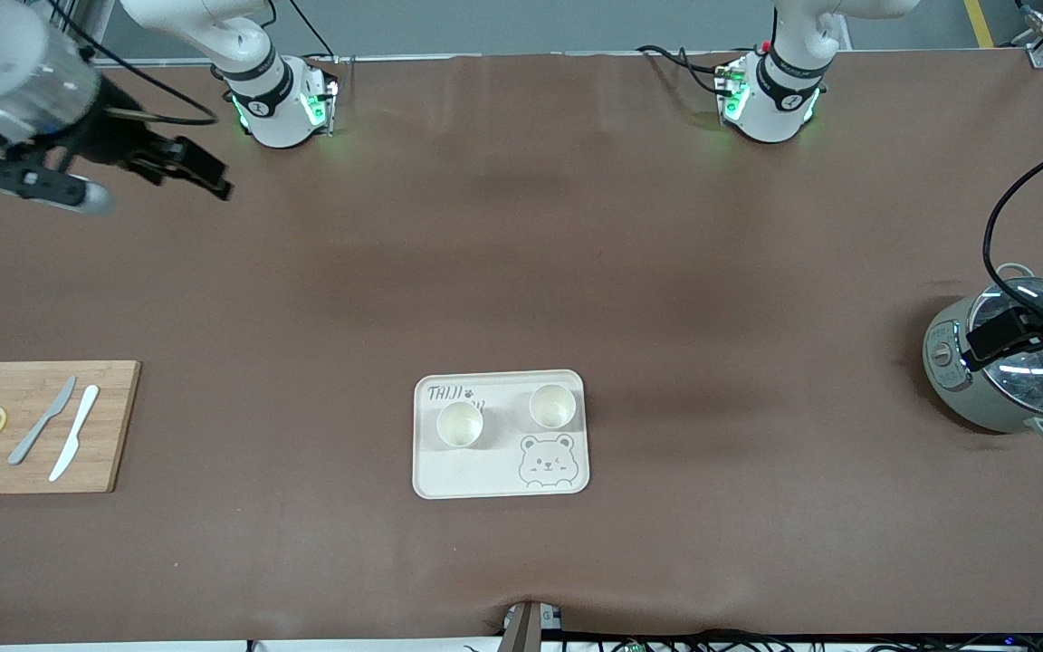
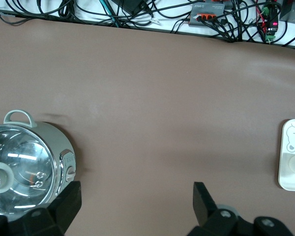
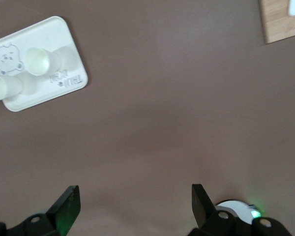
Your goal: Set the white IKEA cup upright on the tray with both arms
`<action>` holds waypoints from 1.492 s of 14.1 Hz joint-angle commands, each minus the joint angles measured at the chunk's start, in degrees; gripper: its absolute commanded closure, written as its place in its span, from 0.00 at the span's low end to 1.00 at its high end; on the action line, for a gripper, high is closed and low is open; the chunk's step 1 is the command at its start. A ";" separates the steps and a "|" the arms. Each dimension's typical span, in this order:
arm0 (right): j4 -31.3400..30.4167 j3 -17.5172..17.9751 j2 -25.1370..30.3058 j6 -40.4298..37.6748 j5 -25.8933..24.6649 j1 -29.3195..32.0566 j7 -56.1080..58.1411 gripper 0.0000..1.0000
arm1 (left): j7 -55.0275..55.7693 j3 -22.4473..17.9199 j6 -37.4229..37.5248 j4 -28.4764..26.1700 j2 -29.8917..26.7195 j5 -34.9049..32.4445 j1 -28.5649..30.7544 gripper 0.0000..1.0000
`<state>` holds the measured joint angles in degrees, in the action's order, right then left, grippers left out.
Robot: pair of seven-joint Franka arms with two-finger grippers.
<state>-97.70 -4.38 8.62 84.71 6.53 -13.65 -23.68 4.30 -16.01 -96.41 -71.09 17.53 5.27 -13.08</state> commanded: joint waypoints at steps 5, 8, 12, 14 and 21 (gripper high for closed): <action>-4.08 1.04 2.55 4.05 -1.86 15.93 23.41 0.00 | 0.18 -0.16 3.95 -3.52 -7.85 -1.32 -0.01 0.00; -3.90 1.04 2.46 4.50 -4.06 16.11 23.59 0.00 | 0.18 0.19 4.57 -7.12 -11.89 -2.10 -0.63 0.00; -4.08 1.12 2.28 4.85 -6.00 16.02 23.68 0.00 | 0.36 2.92 4.48 -12.57 -16.38 -5.27 -0.54 0.00; -4.08 1.21 2.28 4.85 -6.00 15.94 24.03 0.00 | 1.06 3.00 4.57 -12.58 -16.47 -5.27 -0.71 0.00; -1.18 1.12 0.18 4.23 -6.00 16.37 24.21 0.00 | 1.24 3.35 4.65 -12.67 -16.48 -5.27 -0.63 0.00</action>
<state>-100.94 -3.62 9.92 89.39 1.25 2.01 -0.31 4.66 -13.31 -91.51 -82.26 2.63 1.40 -13.57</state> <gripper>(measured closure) 0.000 0.000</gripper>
